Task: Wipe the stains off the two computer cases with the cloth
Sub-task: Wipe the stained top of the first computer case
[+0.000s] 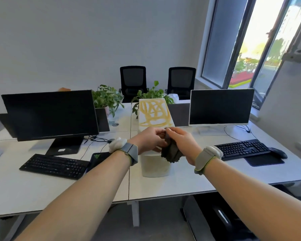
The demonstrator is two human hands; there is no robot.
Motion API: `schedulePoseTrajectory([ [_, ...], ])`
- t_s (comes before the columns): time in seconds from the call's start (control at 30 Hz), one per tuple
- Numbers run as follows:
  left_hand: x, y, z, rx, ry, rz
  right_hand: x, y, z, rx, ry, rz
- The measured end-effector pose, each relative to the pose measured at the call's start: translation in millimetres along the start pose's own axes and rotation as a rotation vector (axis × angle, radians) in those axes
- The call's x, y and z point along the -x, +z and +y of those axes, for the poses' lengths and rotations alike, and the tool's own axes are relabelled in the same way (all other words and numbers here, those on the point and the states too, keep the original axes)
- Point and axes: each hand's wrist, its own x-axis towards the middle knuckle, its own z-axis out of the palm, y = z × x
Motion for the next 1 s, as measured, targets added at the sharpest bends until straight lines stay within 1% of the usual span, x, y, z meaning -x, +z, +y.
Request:
schedulePoseTrajectory([
  [0.07, -9, -10, -10, 0.111, 0.021, -0.092, -14, 12, 6, 0.034, -0.004, 0.068],
  [0.1, -16, -16, -16, 0.139, 0.017, -0.102, -22, 16, 9, 0.060, -0.005, 0.121],
  [0.13, -22, -20, -19, 0.133, 0.012, -0.069, -28, 17, 10, 0.086, -0.005, 0.155],
  [0.17, -25, -22, -21, 0.086, 0.012, 0.016, -29, 15, 10, 0.119, -0.001, 0.165],
  [0.2, -30, -27, -23, -0.010, 0.024, 0.123, -32, 13, 10, 0.174, -0.002, 0.178],
  [0.23, -37, -34, -27, -0.173, 0.053, 0.235, -38, 11, 12, 0.259, -0.007, 0.202],
  [0.3, -49, -49, -40, -0.646, 0.108, 0.410, -44, 3, 12, 0.469, -0.049, 0.266],
  [0.33, -55, -55, -49, -0.851, 0.121, 0.440, -47, -2, 13, 0.540, -0.074, 0.301],
  [0.37, -61, -60, -58, -0.984, 0.141, 0.450, -53, -7, 14, 0.579, -0.097, 0.328],
  [0.4, -68, -62, -66, -1.071, 0.170, 0.453, -60, -13, 14, 0.601, -0.115, 0.349],
  [0.47, -73, -66, -80, -1.163, 0.206, 0.431, -68, -16, 15, 0.660, -0.140, 0.373],
  [0.53, -77, -64, -89, -1.192, 0.192, 0.417, -79, -18, 16, 0.765, -0.183, 0.350],
  [0.6, -80, -61, -94, -1.171, 0.152, 0.449, -89, -18, 15, 0.867, -0.236, 0.311],
  [0.67, -82, -57, -97, -1.169, 0.103, 0.493, -99, -18, 16, 0.958, -0.337, 0.267],
  [0.77, -82, -46, -88, -1.195, 0.046, 0.510, -114, -17, 19, 0.967, -0.455, 0.142],
  [0.87, -79, -33, -67, -1.327, -0.045, 0.481, -125, -17, 35, 1.074, -0.489, 0.026],
  [1.0, -83, -19, -48, -1.433, -0.124, 0.456, -130, -23, 54, 1.139, -0.526, -0.060],
])
